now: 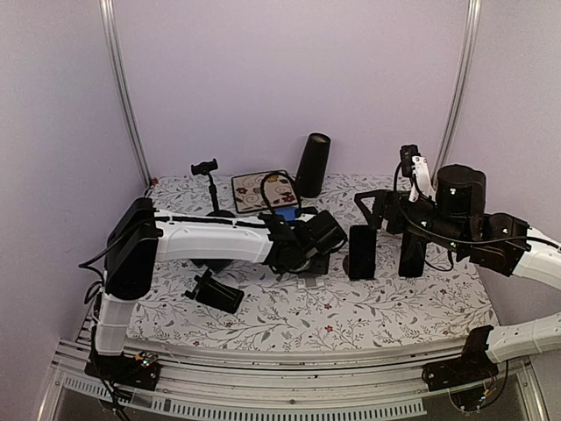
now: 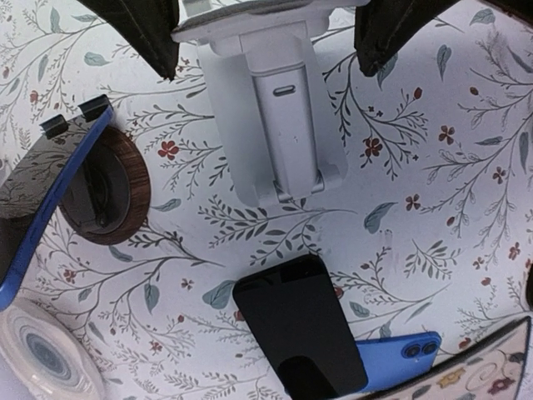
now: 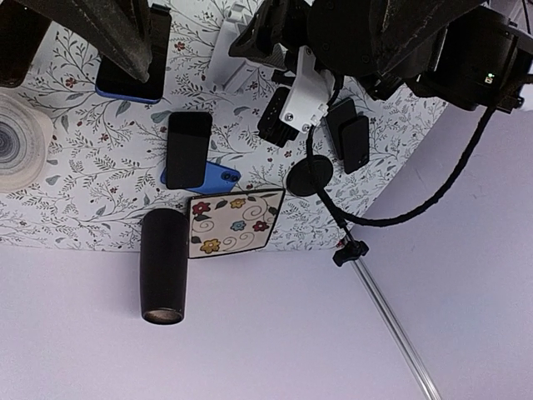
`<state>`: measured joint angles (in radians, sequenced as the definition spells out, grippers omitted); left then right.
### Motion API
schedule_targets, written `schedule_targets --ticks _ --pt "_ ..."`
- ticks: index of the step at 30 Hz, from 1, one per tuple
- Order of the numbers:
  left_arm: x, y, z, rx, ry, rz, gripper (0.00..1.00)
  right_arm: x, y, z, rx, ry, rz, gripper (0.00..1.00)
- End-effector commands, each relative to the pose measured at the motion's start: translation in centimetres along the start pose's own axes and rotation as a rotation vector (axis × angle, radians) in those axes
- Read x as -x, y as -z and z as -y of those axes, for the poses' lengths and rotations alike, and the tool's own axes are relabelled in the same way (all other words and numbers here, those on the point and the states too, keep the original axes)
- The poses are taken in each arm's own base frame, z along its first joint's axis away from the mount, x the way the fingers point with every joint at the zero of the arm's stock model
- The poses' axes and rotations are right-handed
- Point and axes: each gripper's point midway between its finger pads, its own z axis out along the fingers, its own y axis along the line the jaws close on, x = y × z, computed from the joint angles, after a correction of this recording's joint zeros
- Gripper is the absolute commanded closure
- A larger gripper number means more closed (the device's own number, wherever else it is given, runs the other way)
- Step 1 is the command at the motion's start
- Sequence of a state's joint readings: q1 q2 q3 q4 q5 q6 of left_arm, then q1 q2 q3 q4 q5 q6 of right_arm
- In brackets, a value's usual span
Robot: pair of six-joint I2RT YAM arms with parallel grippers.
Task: Place the phone on the phone stand
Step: Place the phone stand at the center of the board.
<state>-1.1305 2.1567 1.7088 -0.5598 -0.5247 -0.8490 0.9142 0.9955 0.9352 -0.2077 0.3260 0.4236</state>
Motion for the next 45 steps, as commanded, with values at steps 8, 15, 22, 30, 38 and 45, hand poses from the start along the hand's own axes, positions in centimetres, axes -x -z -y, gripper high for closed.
schedule_targets --ticks 8,15,22,30,38,45 --pt "0.6 -0.6 1.4 0.032 -0.069 0.012 0.55 -0.4 0.9 1.1 -0.034 0.027 -0.004 0.09" --pt "0.3 -1.1 1.6 0.037 -0.094 0.003 0.51 -0.8 0.6 1.2 -0.035 0.026 -0.019 0.09" --pt "-0.1 -1.4 1.8 0.030 -0.103 -0.009 0.44 -1.0 0.5 1.2 -0.038 0.027 -0.025 0.09" --pt "-0.1 -1.3 2.2 0.012 -0.099 -0.018 0.25 -1.3 0.2 1.1 -0.038 0.034 -0.039 0.09" --pt "0.4 -0.8 2.4 -0.002 -0.095 -0.013 0.10 -1.4 0.2 1.3 -0.045 0.037 -0.039 0.09" --pt "1.1 0.3 2.7 -0.029 -0.086 -0.003 0.03 -1.4 0.2 1.1 -0.038 0.041 -0.043 0.09"
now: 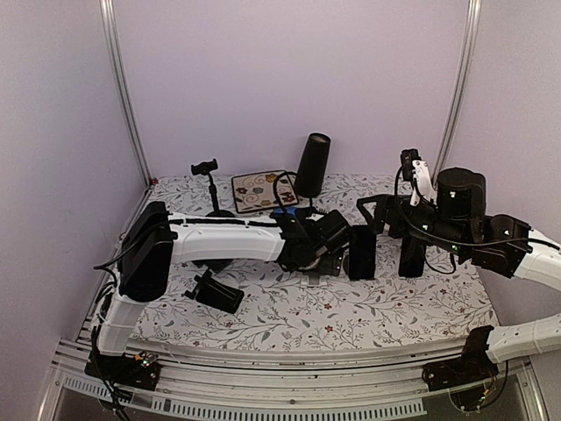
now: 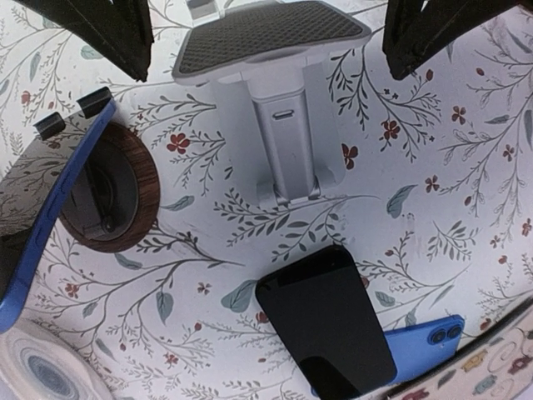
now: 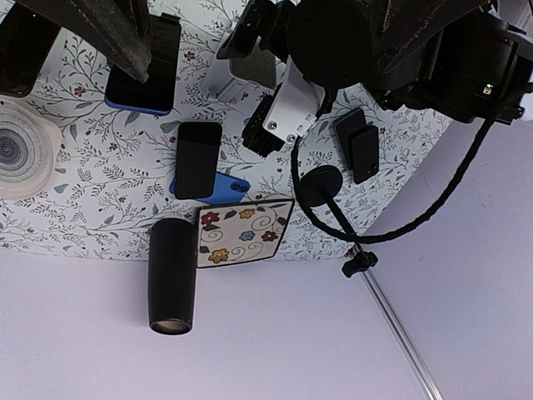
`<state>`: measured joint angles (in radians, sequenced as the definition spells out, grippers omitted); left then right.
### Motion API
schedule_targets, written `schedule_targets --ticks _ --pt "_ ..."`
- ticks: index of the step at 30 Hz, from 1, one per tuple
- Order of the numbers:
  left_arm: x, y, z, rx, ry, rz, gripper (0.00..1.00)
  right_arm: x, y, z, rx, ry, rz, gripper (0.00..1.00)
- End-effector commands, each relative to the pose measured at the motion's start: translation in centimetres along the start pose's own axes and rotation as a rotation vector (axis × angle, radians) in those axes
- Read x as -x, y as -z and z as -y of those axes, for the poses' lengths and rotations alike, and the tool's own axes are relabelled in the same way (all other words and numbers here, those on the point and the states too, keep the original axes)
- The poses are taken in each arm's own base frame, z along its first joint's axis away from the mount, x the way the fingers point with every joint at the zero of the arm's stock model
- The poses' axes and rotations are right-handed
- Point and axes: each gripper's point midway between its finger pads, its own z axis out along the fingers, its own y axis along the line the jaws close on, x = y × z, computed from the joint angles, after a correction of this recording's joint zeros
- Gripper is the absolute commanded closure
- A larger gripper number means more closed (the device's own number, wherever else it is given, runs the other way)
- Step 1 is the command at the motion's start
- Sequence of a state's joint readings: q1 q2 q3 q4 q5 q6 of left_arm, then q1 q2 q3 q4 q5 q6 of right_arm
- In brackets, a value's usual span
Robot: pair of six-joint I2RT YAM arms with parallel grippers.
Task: Place the phone on the phone stand
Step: Place the phone stand at the center of the board.
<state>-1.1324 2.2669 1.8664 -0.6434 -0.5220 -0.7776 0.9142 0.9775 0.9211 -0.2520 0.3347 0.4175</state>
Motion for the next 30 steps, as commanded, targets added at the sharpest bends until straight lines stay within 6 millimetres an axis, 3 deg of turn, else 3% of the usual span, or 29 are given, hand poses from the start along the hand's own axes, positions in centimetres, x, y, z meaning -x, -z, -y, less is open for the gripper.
schedule_targets --ticks 1,16,24,30 --pt "1.4 2.2 1.1 -0.056 0.010 0.029 0.03 -0.3 -0.2 0.3 -0.014 0.024 -0.011 0.09" --pt "3.5 6.4 0.1 -0.176 0.074 0.130 0.03 -0.5 -1.8 -0.6 -0.017 0.051 -0.059 0.03" --pt "3.6 8.5 -3.3 -0.199 0.145 0.171 0.03 -0.5 -4.1 -1.7 -0.023 0.096 -0.110 0.02" --pt "4.3 7.2 -5.5 -0.183 0.161 0.160 0.03 -0.8 -5.4 -2.2 -0.023 0.094 -0.132 0.02"
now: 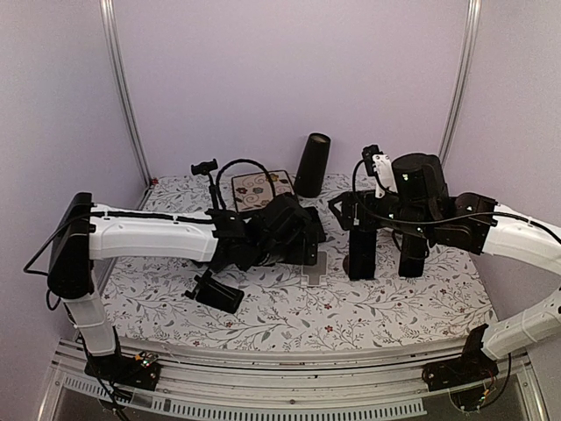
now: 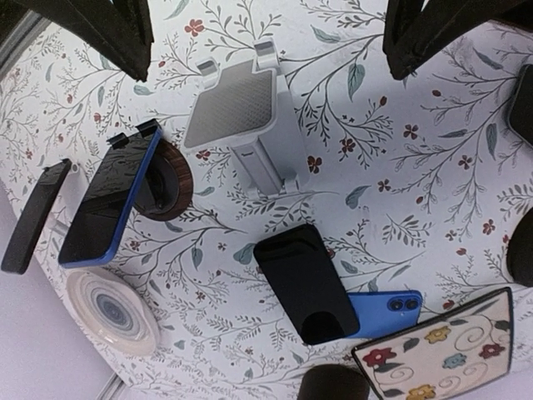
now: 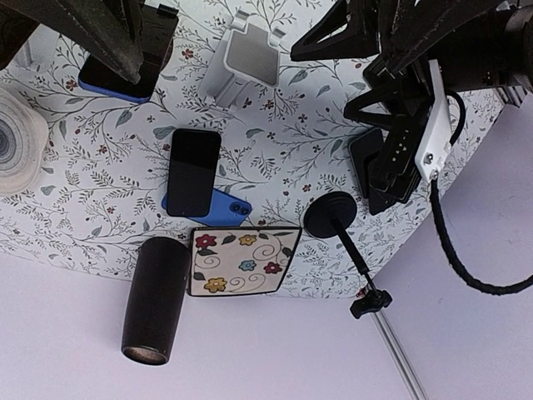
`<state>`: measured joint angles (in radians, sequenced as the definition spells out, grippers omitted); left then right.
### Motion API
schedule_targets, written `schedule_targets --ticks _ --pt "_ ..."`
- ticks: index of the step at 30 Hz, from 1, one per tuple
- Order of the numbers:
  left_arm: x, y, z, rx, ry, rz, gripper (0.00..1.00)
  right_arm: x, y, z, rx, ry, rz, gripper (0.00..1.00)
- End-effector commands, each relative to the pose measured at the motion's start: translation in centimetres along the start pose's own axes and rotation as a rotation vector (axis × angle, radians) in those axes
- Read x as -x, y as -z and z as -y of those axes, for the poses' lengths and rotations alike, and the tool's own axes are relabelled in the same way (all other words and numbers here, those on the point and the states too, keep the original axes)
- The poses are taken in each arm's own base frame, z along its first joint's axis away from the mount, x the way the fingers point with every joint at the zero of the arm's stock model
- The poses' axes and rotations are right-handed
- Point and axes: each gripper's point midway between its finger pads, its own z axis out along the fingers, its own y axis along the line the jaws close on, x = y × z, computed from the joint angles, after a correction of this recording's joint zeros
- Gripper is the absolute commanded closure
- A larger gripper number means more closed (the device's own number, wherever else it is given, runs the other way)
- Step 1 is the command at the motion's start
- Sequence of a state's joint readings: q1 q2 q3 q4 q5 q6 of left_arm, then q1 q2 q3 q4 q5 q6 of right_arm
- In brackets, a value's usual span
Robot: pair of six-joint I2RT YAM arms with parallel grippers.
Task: Place the phone on the phone stand
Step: Pick up the phone from the center of the board.
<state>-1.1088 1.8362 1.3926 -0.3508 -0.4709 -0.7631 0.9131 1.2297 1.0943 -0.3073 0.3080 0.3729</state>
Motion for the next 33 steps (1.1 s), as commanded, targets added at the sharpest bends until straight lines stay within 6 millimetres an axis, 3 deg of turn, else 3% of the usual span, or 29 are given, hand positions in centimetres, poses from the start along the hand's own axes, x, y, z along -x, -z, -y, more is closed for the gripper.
schedule_targets --ticks 1,5,7,22,33 --pt "2.2 -1.2 -1.2 -0.004 0.032 0.022 0.03 0.7 -0.2 -0.4 0.006 0.005 -0.002 0.02" --pt "3.6 -3.7 -2.2 0.068 -0.003 0.001 0.03 0.8 -0.2 -0.3 0.002 -0.003 0.002 0.02" --pt "2.8 -6.2 -2.6 0.117 -0.033 -0.032 0.03 0.9 0.0 -0.3 0.001 -0.005 0.002 0.02" --pt "4.6 -17.1 -2.8 0.210 -0.007 0.008 0.03 0.6 2.1 0.5 0.011 -0.003 0.010 0.02" --pt "5.0 -21.6 -4.0 0.249 0.054 0.033 0.03 0.1 3.7 1.1 0.024 -0.015 0.014 0.01"
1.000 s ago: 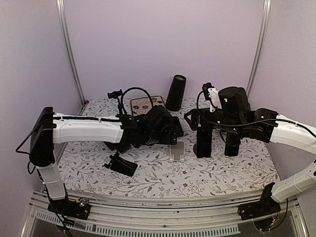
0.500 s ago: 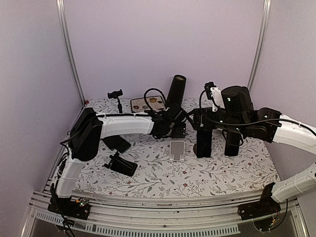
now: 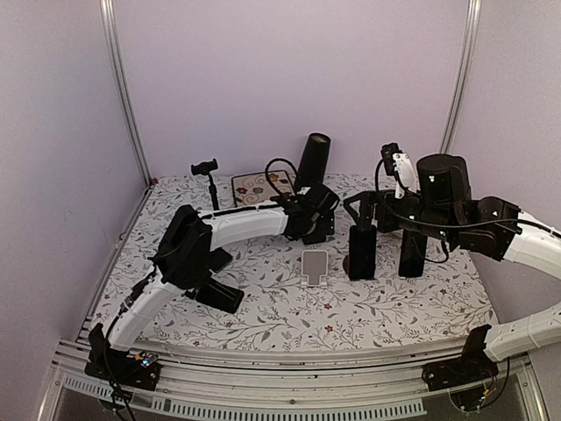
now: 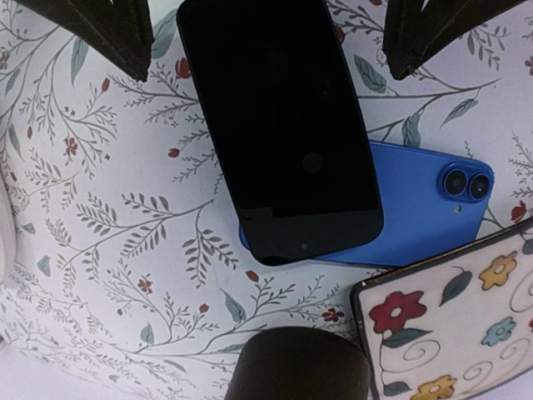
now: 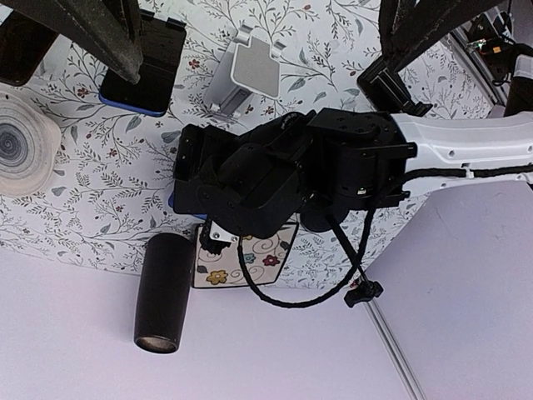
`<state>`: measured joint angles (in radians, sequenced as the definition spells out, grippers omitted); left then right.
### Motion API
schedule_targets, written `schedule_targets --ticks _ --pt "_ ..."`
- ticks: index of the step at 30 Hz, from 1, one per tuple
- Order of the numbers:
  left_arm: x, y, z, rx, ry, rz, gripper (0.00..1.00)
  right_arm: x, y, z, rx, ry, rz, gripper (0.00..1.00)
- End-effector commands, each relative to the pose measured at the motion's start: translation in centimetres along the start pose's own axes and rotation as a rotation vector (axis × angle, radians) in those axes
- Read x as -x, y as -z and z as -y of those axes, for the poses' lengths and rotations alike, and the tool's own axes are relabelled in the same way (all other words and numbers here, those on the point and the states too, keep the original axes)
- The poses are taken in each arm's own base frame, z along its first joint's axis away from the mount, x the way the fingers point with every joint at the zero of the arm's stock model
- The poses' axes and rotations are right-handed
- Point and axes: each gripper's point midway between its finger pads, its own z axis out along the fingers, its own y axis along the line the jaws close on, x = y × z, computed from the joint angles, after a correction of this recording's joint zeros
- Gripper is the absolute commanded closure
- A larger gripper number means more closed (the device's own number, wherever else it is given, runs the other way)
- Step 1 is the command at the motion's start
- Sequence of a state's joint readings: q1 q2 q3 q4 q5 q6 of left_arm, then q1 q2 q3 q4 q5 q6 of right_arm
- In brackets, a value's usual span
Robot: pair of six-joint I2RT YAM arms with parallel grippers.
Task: Place the phone on the phone stand
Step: Pick up the phone from the center of the board.
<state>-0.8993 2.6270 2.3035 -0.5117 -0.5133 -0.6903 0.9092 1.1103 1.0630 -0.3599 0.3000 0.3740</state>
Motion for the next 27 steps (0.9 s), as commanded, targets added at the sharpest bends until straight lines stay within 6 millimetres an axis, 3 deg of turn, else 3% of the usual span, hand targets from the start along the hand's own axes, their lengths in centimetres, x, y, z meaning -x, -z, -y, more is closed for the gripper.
schedule_targets --ticks 1,11,18,22,27 --pt "-0.4 -2.0 -1.1 0.044 0.006 -0.009 0.03 -0.7 0.6 0.3 0.007 -0.003 -0.017 0.01" --pt "-3.0 -4.2 -1.9 0.067 -0.069 -0.062 0.03 -1.1 0.3 0.3 0.013 -0.003 -0.020 0.01" --pt "-5.1 -4.5 -3.8 0.137 -0.086 -0.123 0.04 -1.3 -0.2 -0.1 0.026 -0.006 -0.027 0.01" --pt "-5.6 -3.9 -5.5 0.179 -0.083 -0.145 0.09 -1.6 -0.4 -0.1 0.029 -0.011 -0.033 0.01" --pt "-5.0 -2.9 -8.1 0.220 -0.060 -0.151 0.28 -1.6 -0.5 -0.3 0.036 -0.015 -0.035 0.01"
